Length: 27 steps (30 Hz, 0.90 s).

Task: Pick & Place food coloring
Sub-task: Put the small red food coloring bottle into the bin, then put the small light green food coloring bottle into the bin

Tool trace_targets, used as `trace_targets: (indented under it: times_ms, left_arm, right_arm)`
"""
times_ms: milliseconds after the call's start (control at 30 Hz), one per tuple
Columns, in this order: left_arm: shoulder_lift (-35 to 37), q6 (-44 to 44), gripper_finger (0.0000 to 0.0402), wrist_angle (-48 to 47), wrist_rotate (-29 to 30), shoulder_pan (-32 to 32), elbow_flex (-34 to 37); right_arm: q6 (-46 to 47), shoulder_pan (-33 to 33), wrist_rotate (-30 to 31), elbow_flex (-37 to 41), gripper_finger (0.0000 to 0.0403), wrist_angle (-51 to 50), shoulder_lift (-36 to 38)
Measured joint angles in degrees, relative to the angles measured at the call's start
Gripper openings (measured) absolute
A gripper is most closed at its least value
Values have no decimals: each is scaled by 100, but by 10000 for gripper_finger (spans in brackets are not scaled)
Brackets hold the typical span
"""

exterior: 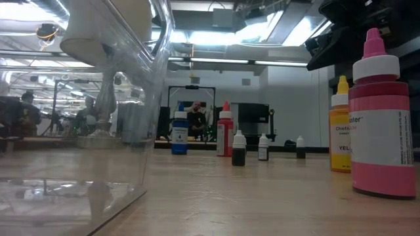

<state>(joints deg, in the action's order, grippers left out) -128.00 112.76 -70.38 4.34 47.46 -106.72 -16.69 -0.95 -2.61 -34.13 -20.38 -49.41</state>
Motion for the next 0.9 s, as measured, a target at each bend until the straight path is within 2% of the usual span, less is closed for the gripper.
trace_targets:
  times_ms: [633, 733, 900]
  left_arm:
    - [124, 23, 141, -279, -142, -26, 0]
    - [387, -4, 145, -453, -23, -71, -2]
    - [930, -76, 145, -575, 595, -198, -4]
  right_arm:
    - [-4, 1, 0, 0, 23, -2, 0]
    - [-6, 1, -2, 0, 23, -4, 0]
    - [-18, 2, -2, 0, 23, -6, 0]
